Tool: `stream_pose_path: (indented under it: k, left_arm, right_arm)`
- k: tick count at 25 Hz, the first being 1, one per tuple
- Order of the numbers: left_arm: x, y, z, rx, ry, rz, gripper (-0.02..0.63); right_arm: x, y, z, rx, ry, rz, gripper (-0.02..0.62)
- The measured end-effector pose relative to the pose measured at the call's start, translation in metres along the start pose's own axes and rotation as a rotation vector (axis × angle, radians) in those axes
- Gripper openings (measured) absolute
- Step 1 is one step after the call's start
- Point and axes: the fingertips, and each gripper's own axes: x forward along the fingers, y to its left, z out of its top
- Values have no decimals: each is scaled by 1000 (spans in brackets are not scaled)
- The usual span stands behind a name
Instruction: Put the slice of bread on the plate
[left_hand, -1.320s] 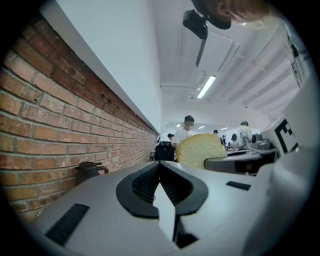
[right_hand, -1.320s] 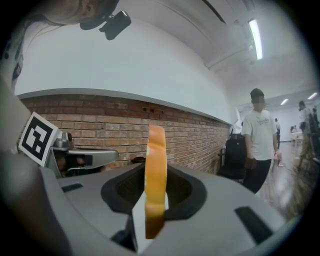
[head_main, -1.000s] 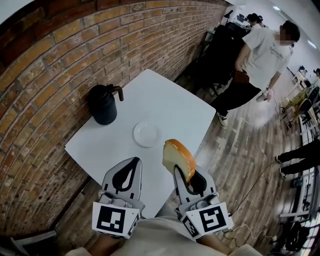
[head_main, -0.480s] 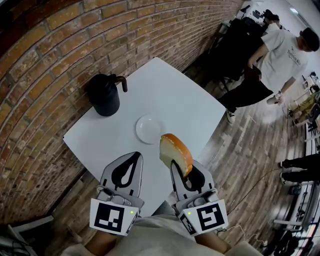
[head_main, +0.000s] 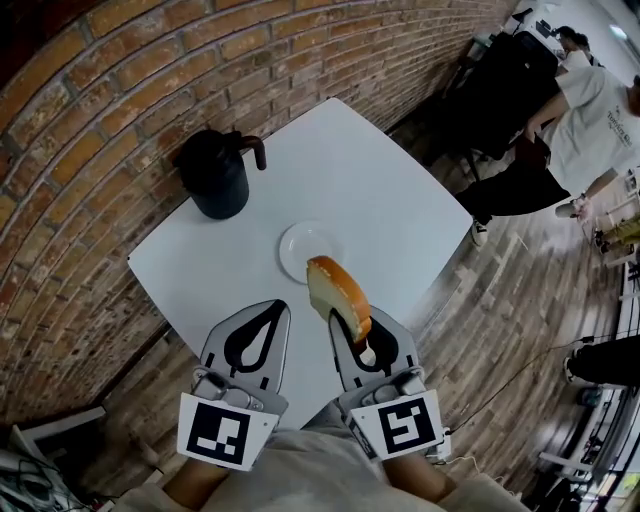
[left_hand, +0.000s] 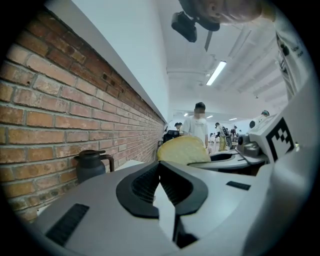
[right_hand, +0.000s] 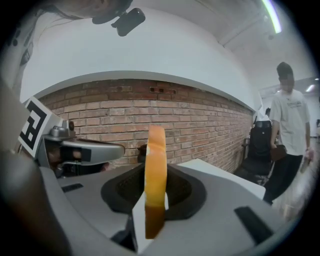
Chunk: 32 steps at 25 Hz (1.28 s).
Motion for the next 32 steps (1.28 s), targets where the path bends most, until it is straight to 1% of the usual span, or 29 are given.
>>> stream_pose_path:
  k: [9, 15, 20, 28, 32]
  left_arm:
    - [14, 10, -8, 7, 28, 44, 11]
    - [22, 20, -16, -3, 52, 72, 11]
    - [31, 26, -19, 0, 70, 80, 11]
    - [51, 32, -27, -2, 95, 83, 11]
    - [64, 34, -38, -19, 129, 85, 11]
  right_arm:
    - [36, -9, -27, -10, 55, 58, 97]
    - [61, -17, -38, -13, 86, 68, 97]
    - [78, -22, -59, -12, 122, 87, 97]
    - [108, -37, -90, 18, 188, 103, 97]
    - [120, -44, -102, 37, 218, 108, 97]
